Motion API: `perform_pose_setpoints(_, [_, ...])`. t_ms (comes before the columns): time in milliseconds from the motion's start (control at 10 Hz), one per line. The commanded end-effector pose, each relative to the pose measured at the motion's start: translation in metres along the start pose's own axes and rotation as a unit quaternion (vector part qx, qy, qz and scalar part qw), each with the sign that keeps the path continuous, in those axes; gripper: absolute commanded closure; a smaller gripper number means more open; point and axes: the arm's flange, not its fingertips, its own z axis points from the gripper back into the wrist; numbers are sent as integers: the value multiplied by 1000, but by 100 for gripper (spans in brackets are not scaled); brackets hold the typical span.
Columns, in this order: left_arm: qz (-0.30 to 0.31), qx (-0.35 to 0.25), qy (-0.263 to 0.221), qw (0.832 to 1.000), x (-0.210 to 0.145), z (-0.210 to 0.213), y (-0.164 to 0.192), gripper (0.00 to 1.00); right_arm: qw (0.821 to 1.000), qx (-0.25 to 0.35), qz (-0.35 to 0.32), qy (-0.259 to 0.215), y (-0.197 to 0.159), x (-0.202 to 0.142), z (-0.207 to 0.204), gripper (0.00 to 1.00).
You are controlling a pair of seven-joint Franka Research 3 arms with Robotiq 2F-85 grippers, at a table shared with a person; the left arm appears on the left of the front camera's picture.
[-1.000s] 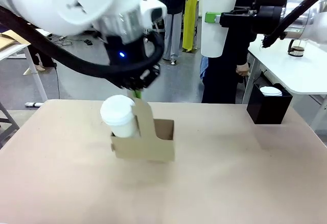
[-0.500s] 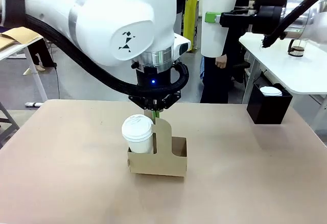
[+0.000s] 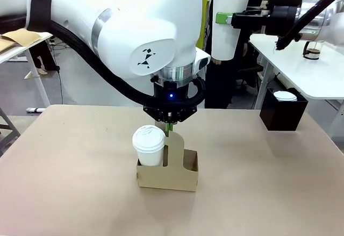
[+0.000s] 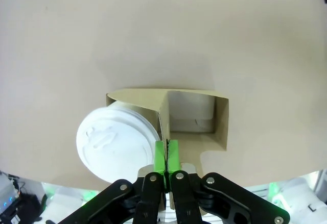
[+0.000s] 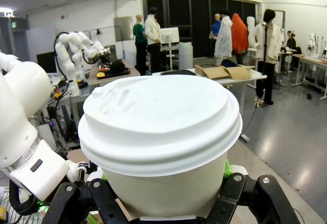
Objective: Pour a drink into a cup and package it in a carrier.
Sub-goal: Position the Cup Carrier in the center of the table, then insert the held 600 ml Paper Cup into the Cup Carrier.
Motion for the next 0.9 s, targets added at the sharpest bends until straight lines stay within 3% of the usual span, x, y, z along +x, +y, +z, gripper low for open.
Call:
perform_pose_setpoints(0, [5,-4,4,1000,0,1,2,98,1000,2,7,-3,2,1,-1,19])
perform_pose_setpoints(500, [0,-2,1,1000,1,1,0,98,1000,2,7,-3,2,1,-1,19])
perform_pose_setpoints(600, [-16,-28,-5,999,2,11,13,42,1000,2,7,-3,2,1,-1,19])
perform_pose_setpoints(700, [-23,-40,-5,999,2,22,25,42,1000,2,7,-3,2,1,-1,19])
perform_pose_setpoints(800, [-39,-53,-7,998,0,35,35,0,1000,0,0,0,0,0,0,19])
